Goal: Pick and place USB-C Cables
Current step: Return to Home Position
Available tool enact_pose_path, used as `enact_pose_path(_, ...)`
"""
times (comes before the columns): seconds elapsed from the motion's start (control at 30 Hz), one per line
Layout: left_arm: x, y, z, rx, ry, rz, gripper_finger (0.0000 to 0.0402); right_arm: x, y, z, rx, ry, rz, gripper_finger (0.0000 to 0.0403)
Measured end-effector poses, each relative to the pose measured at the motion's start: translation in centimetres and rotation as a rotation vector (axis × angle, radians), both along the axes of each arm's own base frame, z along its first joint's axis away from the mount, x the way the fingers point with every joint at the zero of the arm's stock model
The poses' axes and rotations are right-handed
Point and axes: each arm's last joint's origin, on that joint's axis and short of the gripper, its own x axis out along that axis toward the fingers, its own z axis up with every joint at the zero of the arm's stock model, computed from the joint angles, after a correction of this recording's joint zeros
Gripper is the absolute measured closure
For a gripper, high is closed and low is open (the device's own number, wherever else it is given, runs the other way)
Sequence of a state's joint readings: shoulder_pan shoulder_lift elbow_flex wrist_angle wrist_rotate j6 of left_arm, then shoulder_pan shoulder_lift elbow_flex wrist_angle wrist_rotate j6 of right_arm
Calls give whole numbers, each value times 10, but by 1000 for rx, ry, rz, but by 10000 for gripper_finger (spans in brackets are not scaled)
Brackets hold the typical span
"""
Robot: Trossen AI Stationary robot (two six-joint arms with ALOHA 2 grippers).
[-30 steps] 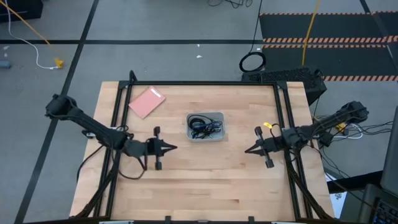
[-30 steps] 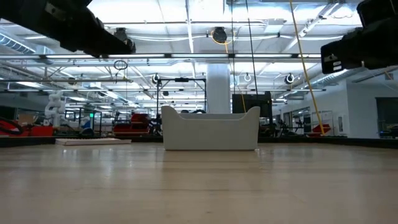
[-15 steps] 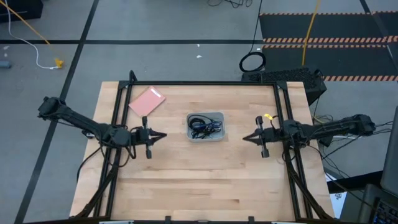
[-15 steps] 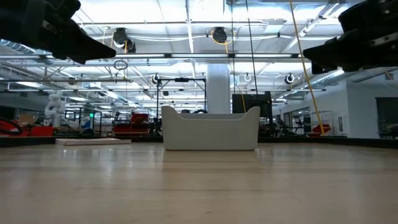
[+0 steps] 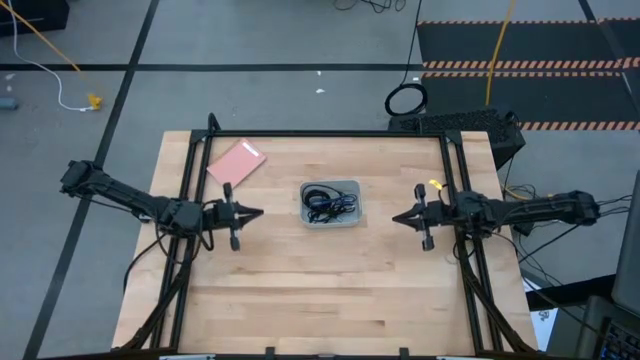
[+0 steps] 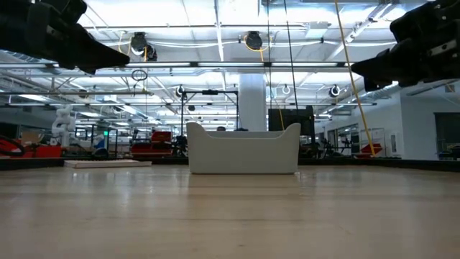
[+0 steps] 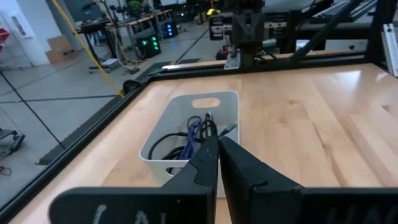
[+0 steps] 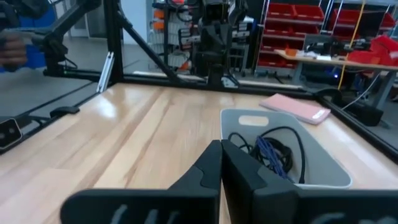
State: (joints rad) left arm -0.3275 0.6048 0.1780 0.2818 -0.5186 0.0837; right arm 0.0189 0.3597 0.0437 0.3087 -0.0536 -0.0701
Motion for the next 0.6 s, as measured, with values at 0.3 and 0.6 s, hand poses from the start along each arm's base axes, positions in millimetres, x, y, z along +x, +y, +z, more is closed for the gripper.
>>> enact_pose_path(0.3,0,0,0,-25,-2,-2,380,-4,-2,-1,26,-1,-55,403)
enact_pose_path(0.6,0,0,-2,-29,14,-1,380,-7,-2,-1,23,-3,-55,403)
